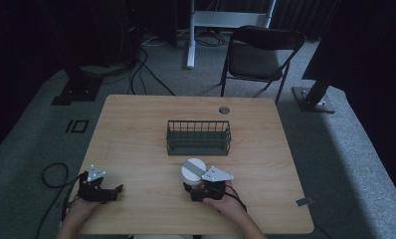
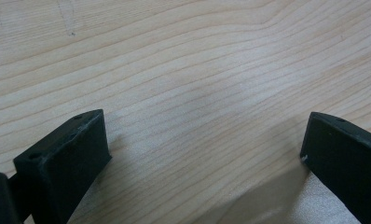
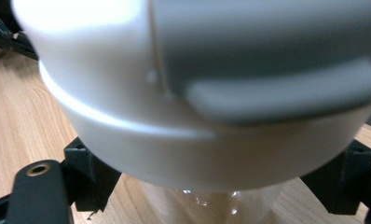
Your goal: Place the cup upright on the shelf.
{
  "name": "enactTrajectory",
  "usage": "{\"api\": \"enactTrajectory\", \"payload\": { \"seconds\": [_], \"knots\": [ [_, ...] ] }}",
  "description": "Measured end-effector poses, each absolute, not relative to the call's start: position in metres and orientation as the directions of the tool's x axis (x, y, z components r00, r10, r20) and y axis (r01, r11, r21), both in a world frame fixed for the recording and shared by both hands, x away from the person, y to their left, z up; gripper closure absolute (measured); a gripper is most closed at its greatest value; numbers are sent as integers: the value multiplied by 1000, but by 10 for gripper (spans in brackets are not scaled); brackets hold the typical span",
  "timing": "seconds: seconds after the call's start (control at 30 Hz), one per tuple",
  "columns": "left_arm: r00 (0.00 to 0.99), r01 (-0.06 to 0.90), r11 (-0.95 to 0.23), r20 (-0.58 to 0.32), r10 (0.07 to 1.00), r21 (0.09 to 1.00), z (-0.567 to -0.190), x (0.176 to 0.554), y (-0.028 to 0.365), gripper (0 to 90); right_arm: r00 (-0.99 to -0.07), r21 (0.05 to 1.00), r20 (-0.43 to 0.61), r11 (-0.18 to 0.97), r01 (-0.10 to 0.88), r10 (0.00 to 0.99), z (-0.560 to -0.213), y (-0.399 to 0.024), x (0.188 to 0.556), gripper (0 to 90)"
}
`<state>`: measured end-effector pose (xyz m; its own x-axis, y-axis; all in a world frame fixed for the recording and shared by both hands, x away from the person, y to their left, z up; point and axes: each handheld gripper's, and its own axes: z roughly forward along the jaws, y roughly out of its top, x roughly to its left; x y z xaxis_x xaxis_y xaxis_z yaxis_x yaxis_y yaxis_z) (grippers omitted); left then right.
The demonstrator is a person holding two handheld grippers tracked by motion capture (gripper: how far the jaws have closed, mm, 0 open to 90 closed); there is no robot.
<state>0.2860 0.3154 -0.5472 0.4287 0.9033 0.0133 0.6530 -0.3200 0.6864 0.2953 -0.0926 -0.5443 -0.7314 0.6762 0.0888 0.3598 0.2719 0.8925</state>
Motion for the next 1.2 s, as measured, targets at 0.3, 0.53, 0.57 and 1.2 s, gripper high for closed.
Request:
{"api": "enactTrajectory", "payload": {
  "seconds": [0.3,0.53,0.57,1.2],
  "knots": [
    [428,653,-320,13,903,686,-547,286,315,11,-730,892,67,288,350,680,-540,-94,292,186],
    [428,653,-319,13,904,687,-547,286,315,12,-742,891,44,310,333,669,-536,-93,290,186],
    [429,653,-320,13,903,686,-547,286,315,11,-752,889,38,321,326,659,-535,-93,290,186],
    [429,653,-320,13,903,686,-547,286,315,11,-769,905,35,306,296,639,-511,-92,294,186]
  ]
}}
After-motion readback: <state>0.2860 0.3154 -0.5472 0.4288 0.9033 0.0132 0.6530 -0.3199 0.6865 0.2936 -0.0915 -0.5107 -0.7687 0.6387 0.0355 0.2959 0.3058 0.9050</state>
